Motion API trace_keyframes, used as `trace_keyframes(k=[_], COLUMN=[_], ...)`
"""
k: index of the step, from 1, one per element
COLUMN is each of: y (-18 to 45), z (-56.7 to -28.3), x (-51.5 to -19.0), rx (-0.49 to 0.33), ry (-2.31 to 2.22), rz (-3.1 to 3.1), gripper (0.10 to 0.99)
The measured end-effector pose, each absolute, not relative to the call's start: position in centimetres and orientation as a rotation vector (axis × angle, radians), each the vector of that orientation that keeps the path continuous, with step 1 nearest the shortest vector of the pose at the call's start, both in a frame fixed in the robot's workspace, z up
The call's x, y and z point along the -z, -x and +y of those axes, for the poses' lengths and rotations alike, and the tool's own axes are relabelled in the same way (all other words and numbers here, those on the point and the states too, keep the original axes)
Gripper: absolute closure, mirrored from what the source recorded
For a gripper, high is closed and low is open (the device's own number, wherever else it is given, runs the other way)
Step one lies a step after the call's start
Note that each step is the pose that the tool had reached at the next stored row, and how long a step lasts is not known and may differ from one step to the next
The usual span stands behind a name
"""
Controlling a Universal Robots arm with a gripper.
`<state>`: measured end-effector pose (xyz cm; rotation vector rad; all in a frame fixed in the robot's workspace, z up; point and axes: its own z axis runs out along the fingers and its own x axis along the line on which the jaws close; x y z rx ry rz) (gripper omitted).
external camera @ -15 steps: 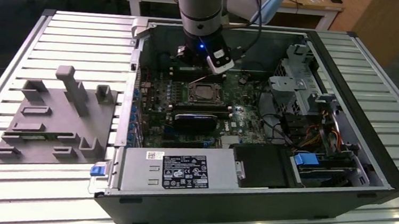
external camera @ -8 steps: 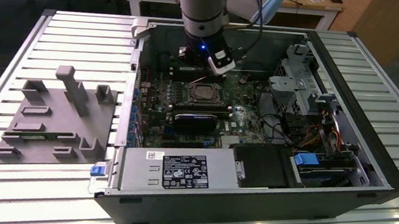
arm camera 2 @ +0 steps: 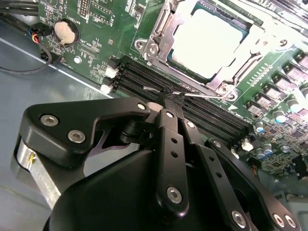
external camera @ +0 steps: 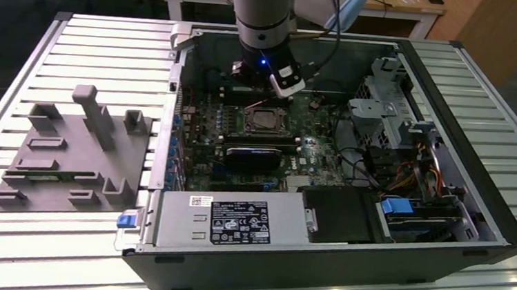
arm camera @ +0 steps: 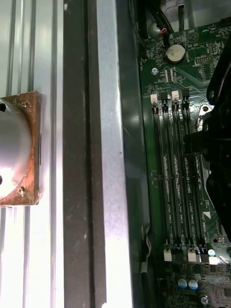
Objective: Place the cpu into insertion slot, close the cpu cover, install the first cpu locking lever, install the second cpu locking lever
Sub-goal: 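Install the first cpu locking lever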
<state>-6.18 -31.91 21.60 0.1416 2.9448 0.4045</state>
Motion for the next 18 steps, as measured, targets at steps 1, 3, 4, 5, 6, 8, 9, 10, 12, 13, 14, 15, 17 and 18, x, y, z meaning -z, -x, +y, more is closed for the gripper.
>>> trace_keyframes(k=[1,3,4,5,6,8,9,10,12,13,14,15,17,18], y=[6.18,6.19,6.18,6.19,6.19,6.19,6.18,6.18,6.18,6.17,6.17,6.17,6.17,6.16], z=[-31.9,-31.91,-31.9,-31.9,-31.91,-31.9,-31.89,-31.87,-31.8,-31.75,-31.69,-31.62,-31.48,-31.43], x=[-21.48,-21.29,-21.21,-21.13,-21.06,-20.94,-20.91,-20.88,-20.83,-20.81,-20.79,-20.77,-20.75,-20.73], rx=[-0.405,-0.405,-0.405,-0.405,-0.405,-0.404,-0.403,-0.403,-0.402,-0.401,-0.401,-0.401,-0.4,-0.399], ry=[-0.141,-0.141,-0.141,-0.141,-0.141,-0.141,-0.141,-0.142,-0.144,-0.144,-0.145,-0.145,-0.146,-0.146], rz=[2.943,2.942,2.942,2.942,2.942,2.942,2.942,2.942,2.942,2.942,2.942,2.942,2.942,2.942], gripper=[0.98,0.98,0.98,0.98,0.98,0.98,0.98,0.98,0.98,0.98,0.98,0.98,0.98,0.98])
